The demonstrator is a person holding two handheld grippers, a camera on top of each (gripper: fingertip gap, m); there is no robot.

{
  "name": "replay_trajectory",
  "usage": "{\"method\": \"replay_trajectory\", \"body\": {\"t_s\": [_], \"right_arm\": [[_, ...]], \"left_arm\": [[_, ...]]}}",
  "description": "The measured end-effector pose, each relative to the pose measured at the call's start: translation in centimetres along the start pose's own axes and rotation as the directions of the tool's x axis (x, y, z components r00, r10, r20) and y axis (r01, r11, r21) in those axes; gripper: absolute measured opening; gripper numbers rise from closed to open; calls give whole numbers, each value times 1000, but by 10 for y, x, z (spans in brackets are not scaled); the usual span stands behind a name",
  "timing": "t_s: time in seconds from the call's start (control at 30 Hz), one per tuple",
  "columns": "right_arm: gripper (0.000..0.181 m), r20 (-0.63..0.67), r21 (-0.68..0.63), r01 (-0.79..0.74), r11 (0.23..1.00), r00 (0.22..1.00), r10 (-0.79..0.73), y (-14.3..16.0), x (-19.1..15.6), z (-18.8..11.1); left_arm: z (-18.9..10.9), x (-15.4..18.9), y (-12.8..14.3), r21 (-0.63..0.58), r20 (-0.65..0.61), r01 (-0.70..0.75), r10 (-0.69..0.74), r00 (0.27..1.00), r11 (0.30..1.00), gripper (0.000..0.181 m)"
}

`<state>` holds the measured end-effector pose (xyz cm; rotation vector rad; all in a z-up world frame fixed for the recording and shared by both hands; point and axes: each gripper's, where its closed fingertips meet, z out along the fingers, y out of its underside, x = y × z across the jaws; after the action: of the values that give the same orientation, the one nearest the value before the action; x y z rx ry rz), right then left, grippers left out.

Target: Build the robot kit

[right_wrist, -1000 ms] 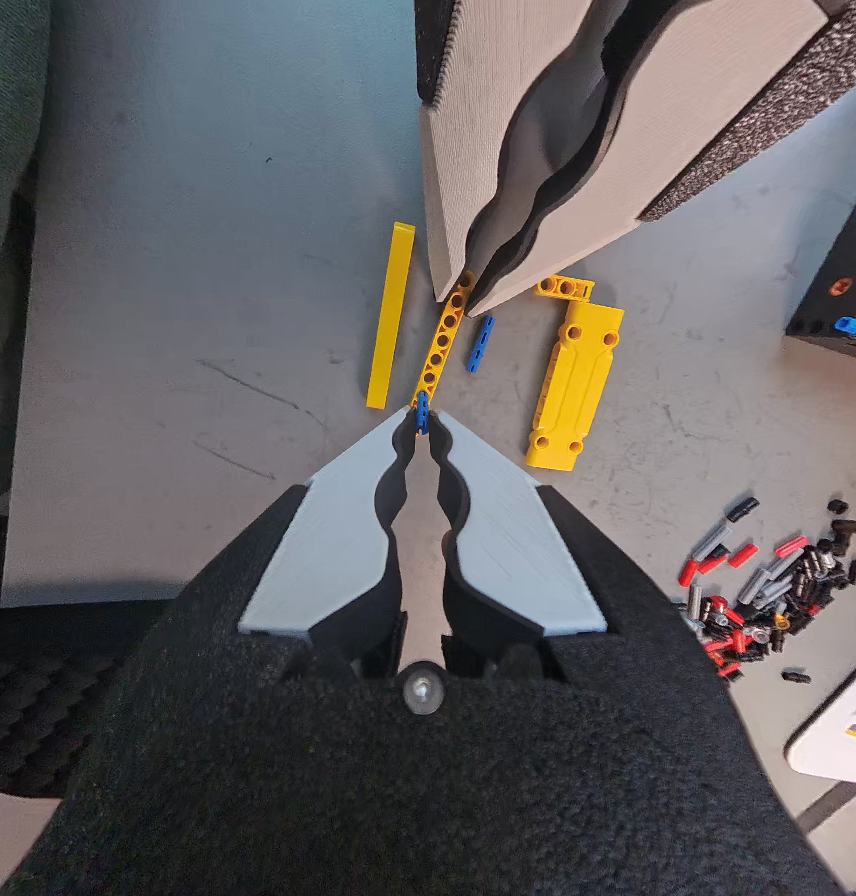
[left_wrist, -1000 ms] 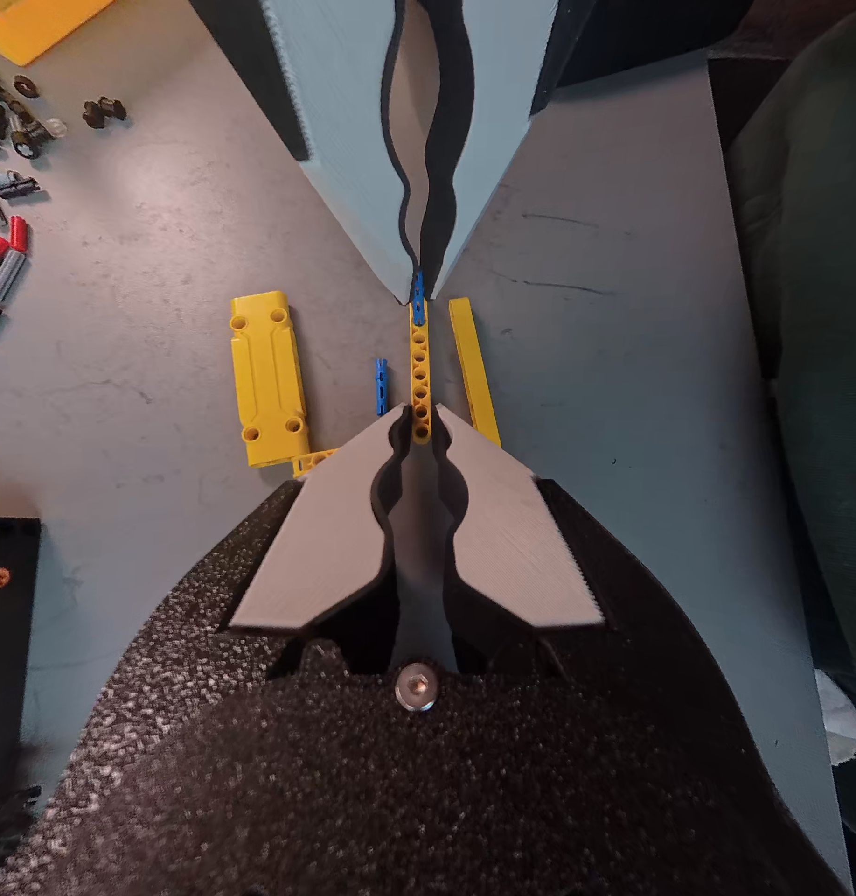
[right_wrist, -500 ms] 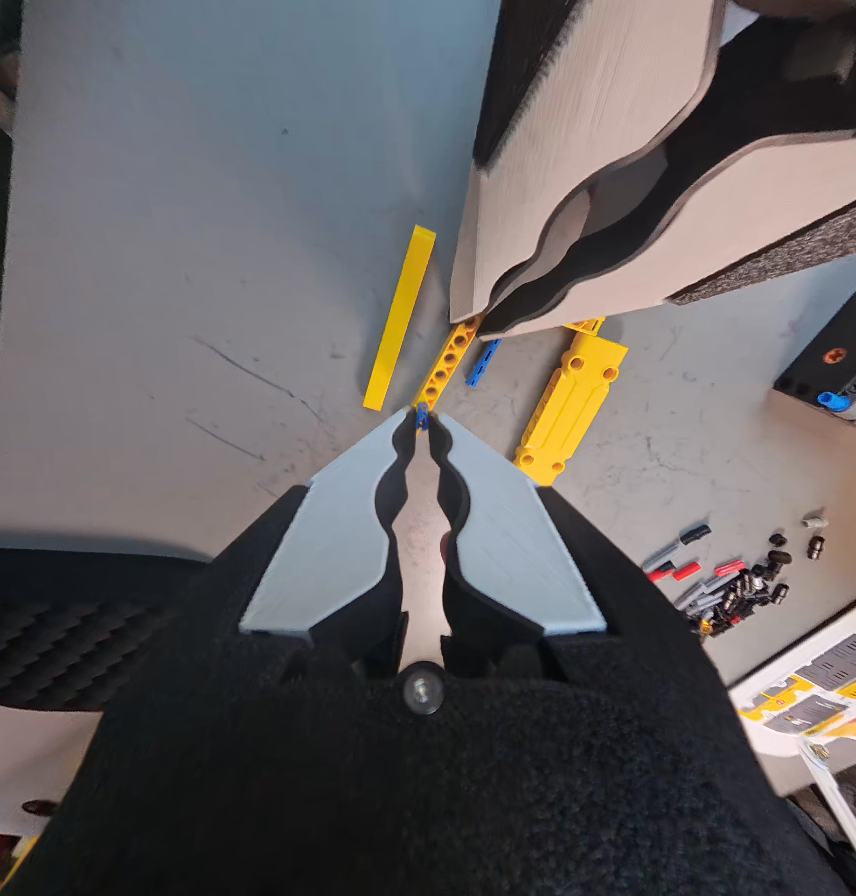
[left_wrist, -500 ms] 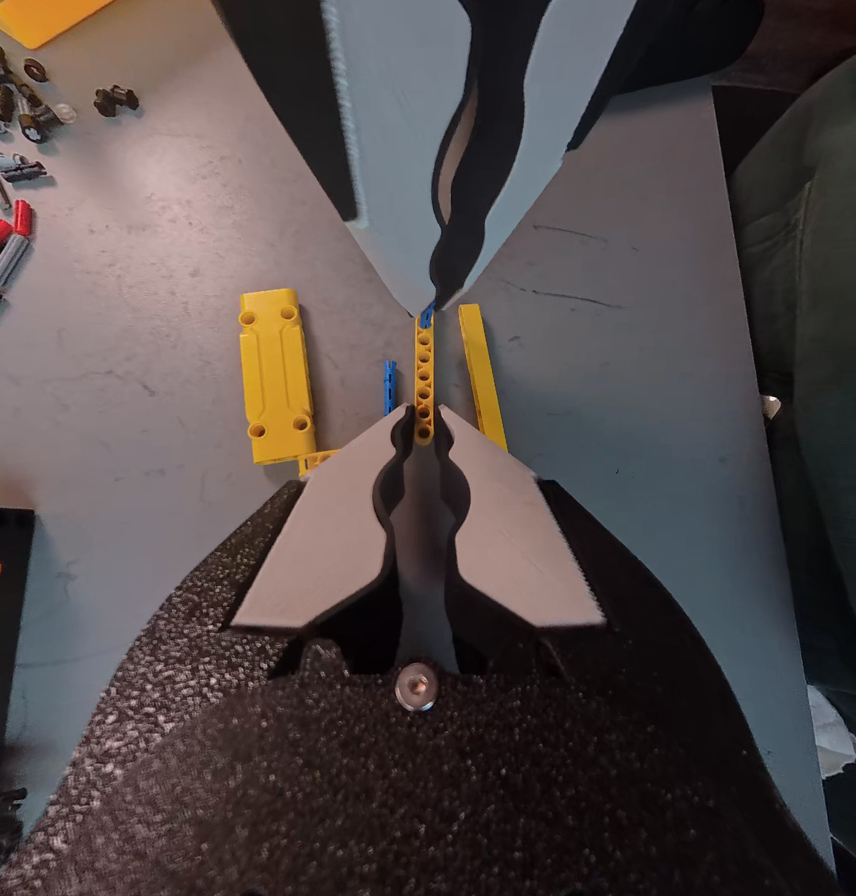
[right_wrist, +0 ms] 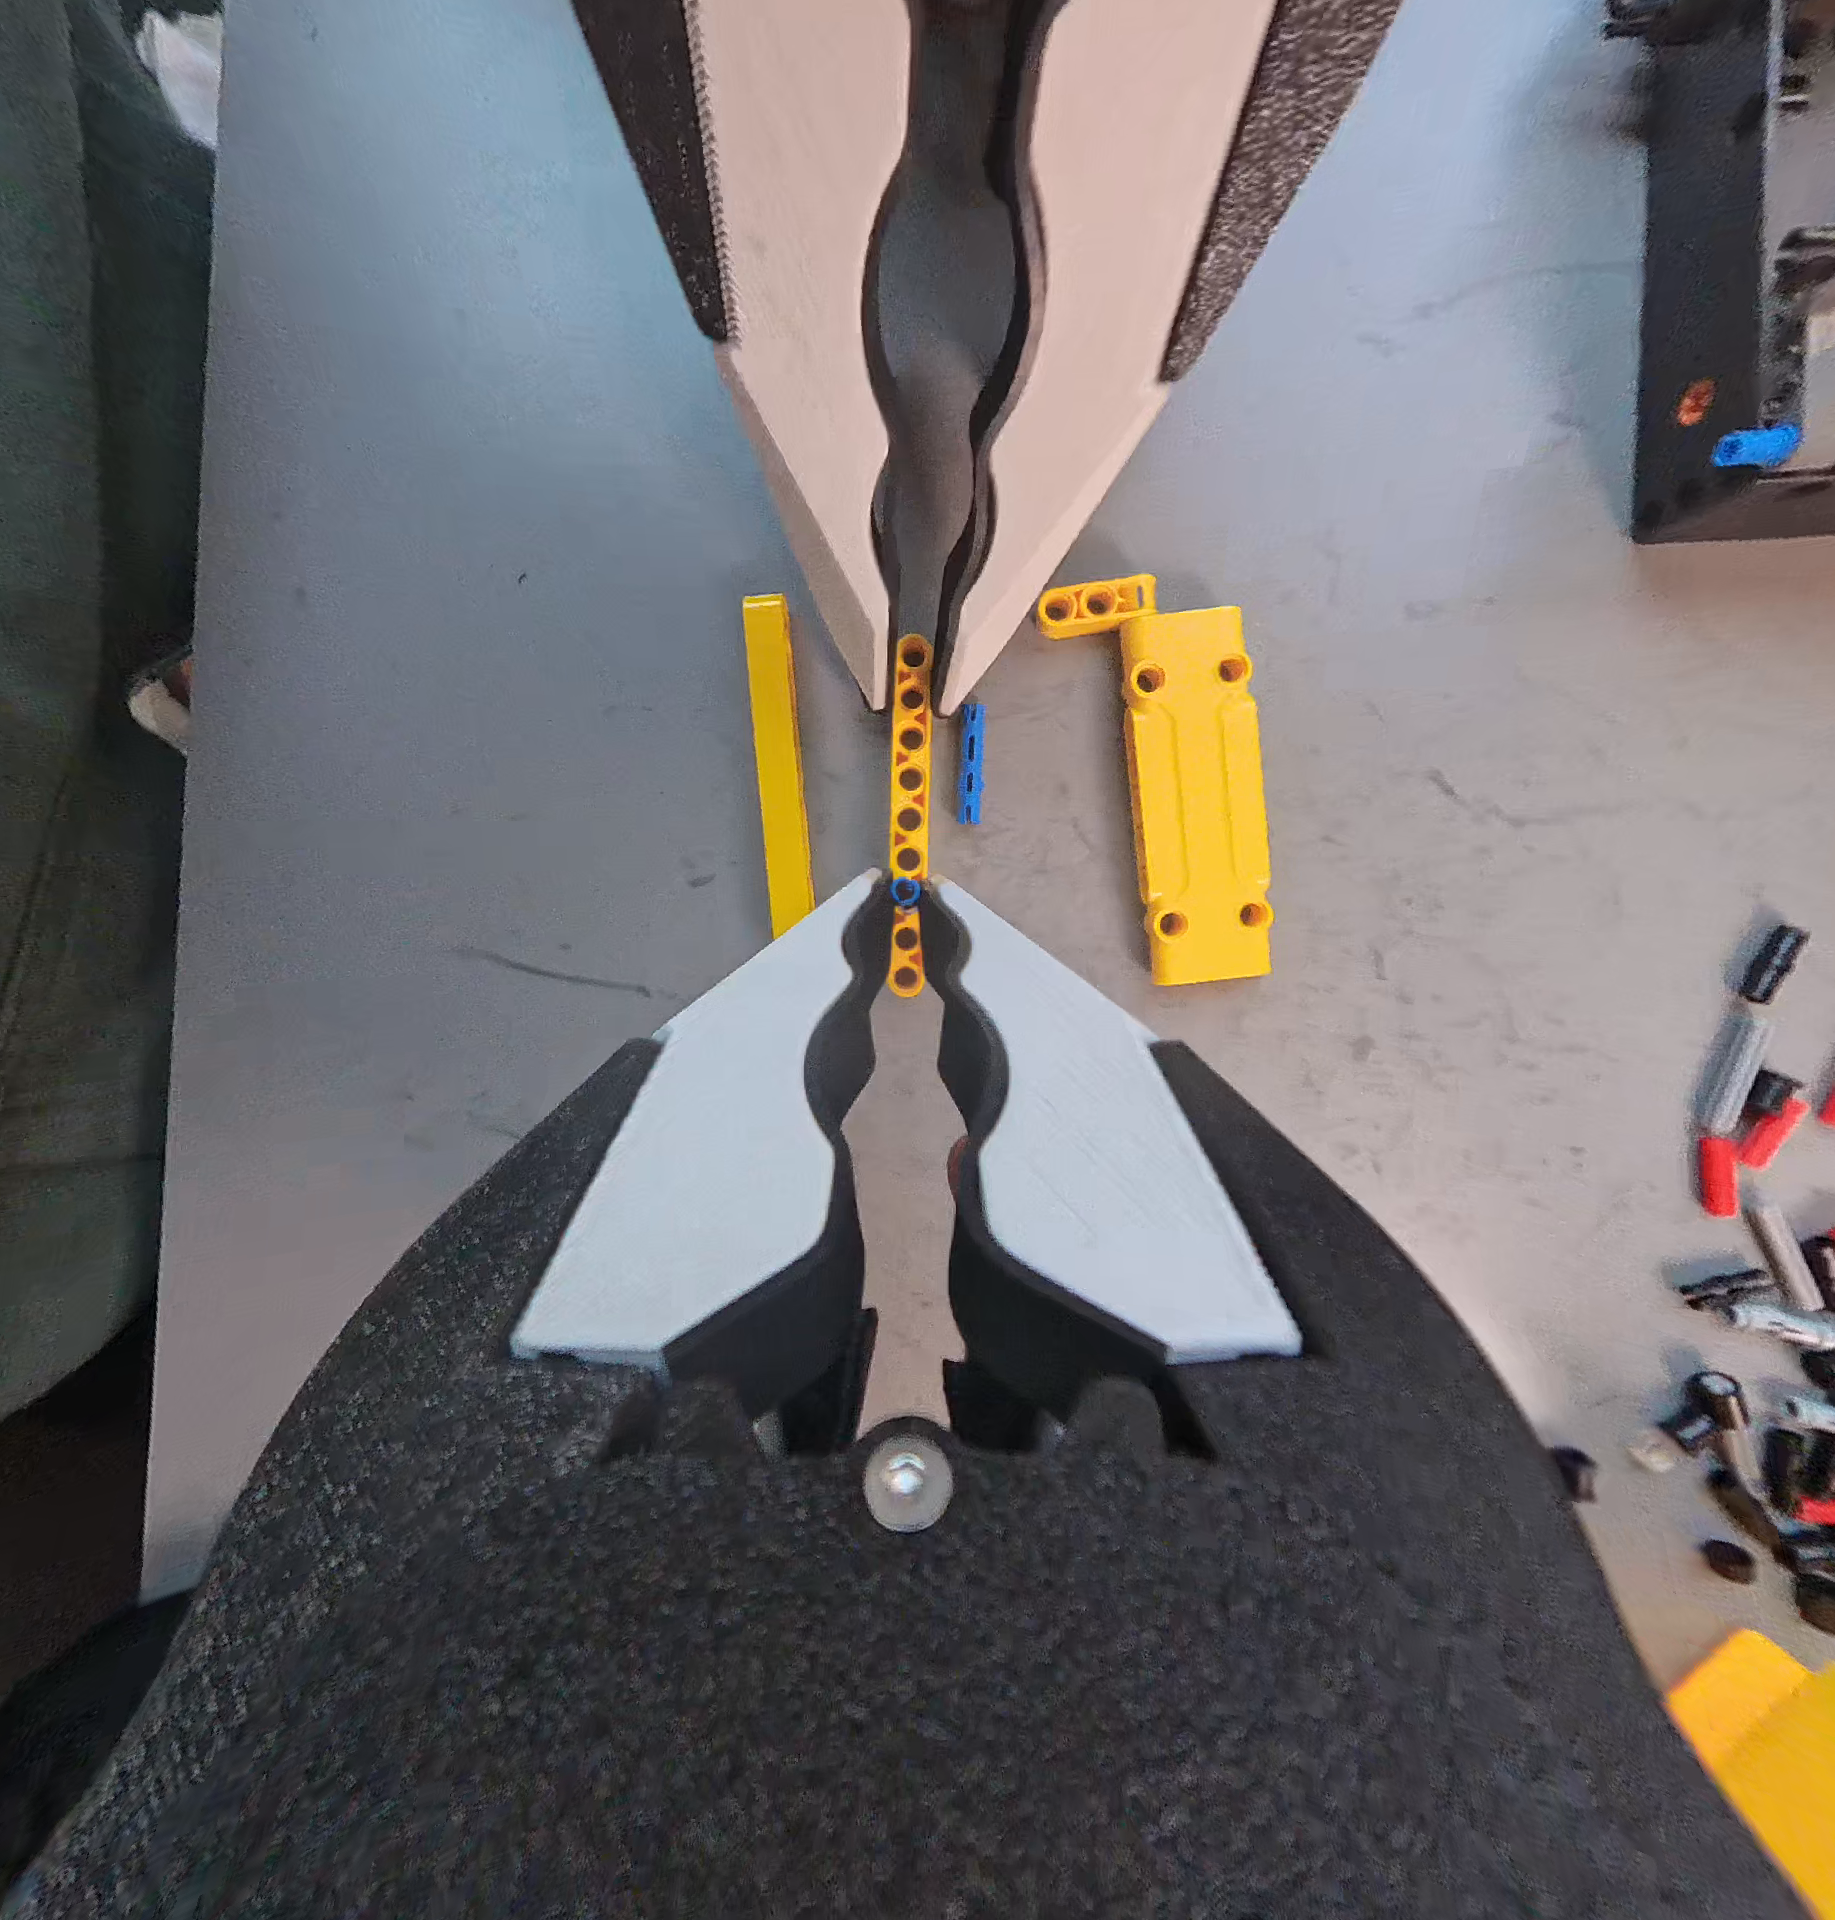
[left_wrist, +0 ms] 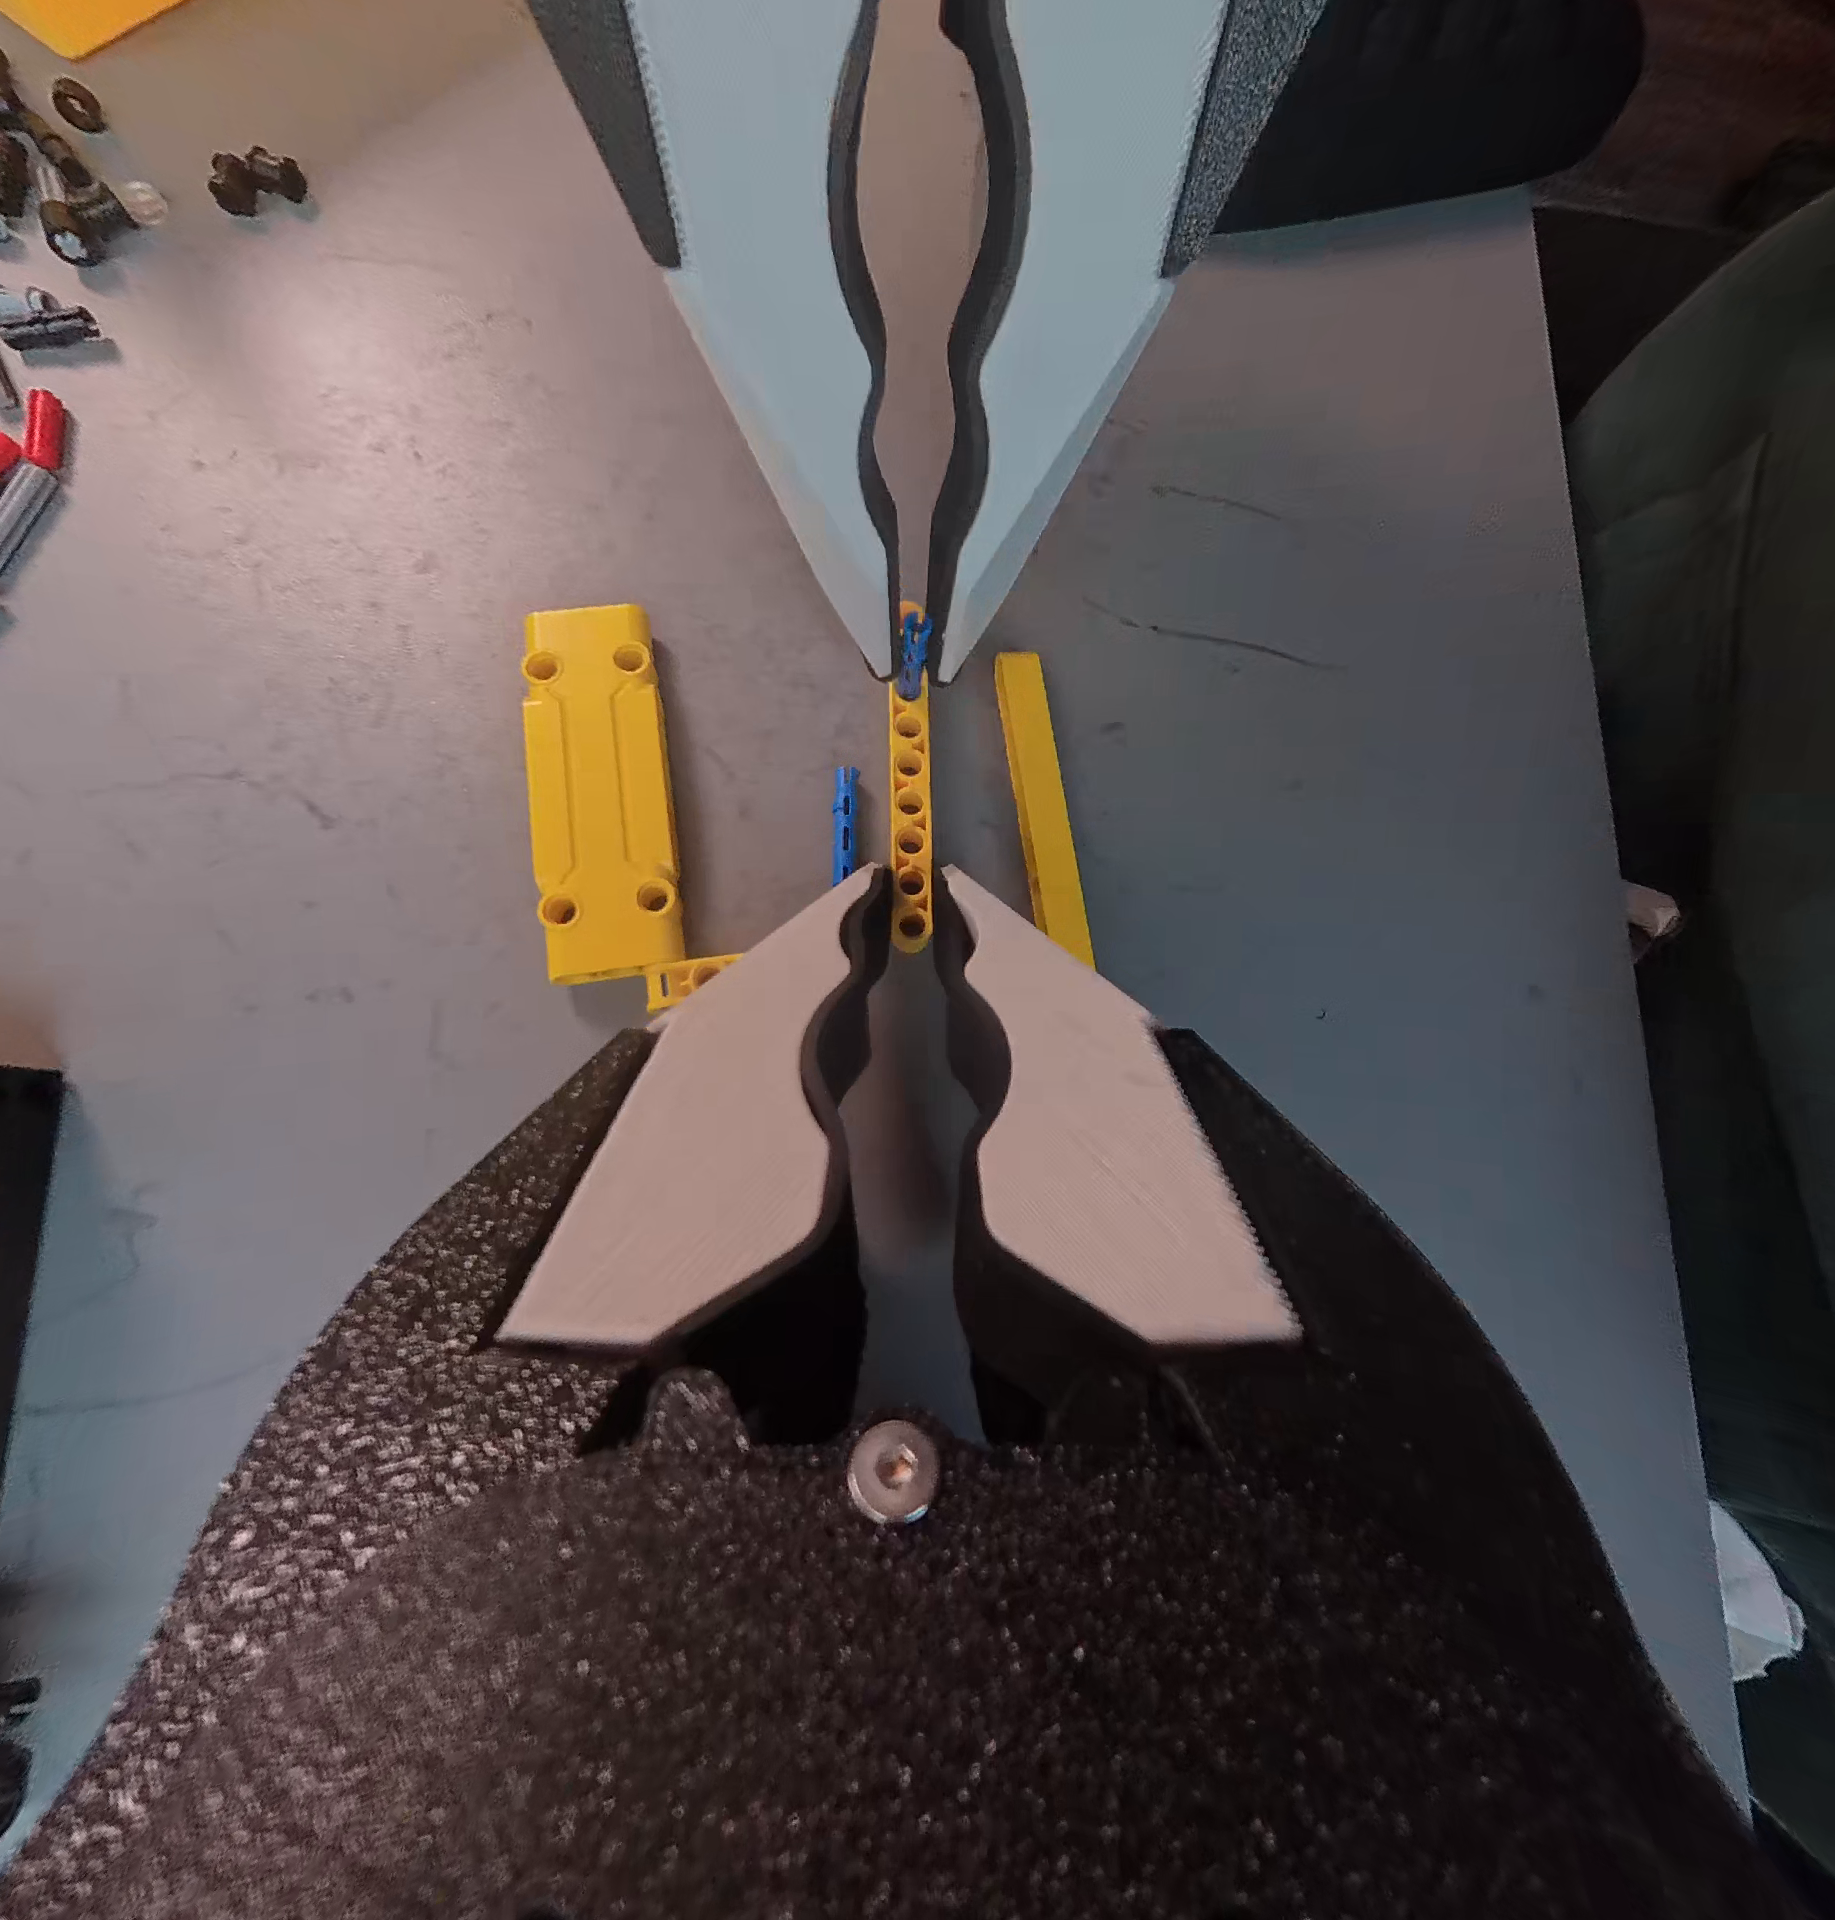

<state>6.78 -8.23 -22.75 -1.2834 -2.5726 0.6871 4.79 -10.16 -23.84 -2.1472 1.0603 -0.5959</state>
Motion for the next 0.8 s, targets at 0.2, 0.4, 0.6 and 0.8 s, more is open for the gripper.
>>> {"method": "replay_trajectory", "body": {"t_s": [0.2,0.4,0.6,0.8], "right_arm": [[3,-30,29,15,999,999,-14,0,0,0],[3,-24,137,-71,988,997,75,-2,1,0],[3,-40,233,-175,957,981,189,0,0,-1],[3,-157,184,-67,981,983,96,-1,2,-1]], "left_arm": [[0,-1,0,2,11,-8,8,1000,1000,6],[1,-1,0,3,26,-19,19,999,1000,6],[1,-3,0,2,39,-15,15,999,1000,6],[1,-2,0,1,39,-20,20,999,1000,6]]}}
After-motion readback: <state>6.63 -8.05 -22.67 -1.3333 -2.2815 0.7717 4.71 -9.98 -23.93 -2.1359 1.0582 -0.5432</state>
